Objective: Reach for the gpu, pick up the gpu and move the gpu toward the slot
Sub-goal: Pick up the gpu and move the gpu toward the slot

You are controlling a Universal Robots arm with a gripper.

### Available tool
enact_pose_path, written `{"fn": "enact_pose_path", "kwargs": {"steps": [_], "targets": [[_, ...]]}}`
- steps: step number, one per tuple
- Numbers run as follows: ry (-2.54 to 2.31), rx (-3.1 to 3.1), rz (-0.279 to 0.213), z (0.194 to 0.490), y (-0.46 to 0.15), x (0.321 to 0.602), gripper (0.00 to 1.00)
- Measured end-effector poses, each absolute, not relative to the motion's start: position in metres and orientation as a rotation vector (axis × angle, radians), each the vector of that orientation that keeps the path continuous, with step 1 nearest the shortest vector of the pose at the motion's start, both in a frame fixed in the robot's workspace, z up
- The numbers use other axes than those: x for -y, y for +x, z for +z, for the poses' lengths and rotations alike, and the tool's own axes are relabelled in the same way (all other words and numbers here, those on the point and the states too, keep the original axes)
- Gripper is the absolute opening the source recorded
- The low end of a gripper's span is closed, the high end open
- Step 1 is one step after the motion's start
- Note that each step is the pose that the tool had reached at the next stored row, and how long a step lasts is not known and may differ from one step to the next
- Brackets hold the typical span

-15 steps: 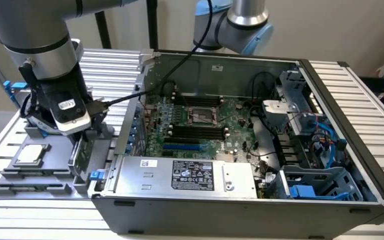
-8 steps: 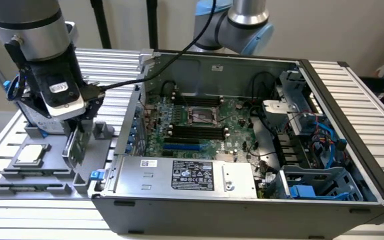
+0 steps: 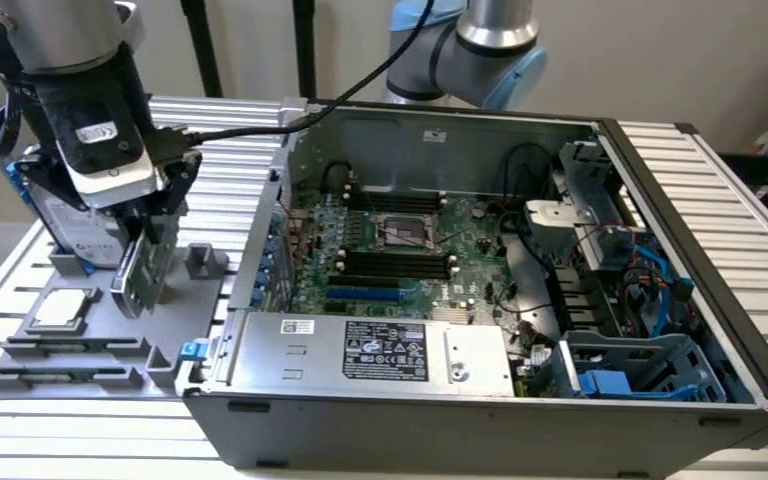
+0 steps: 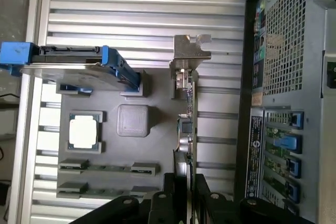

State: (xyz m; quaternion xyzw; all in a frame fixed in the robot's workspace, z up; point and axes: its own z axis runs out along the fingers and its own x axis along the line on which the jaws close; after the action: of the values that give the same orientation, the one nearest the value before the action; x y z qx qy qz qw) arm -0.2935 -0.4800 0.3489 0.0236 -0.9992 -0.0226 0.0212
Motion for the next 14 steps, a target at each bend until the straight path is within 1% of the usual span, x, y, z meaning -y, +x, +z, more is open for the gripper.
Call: {"fn": "enact_pose_path", "kwargs": {"steps": [8, 14], "targets": [[0.073, 3.097, -0.076, 0.385, -0.283, 0.482, 0.26], [0.074, 3.097, -0.092, 0.409, -0.259, 0.484, 0.26]]}}
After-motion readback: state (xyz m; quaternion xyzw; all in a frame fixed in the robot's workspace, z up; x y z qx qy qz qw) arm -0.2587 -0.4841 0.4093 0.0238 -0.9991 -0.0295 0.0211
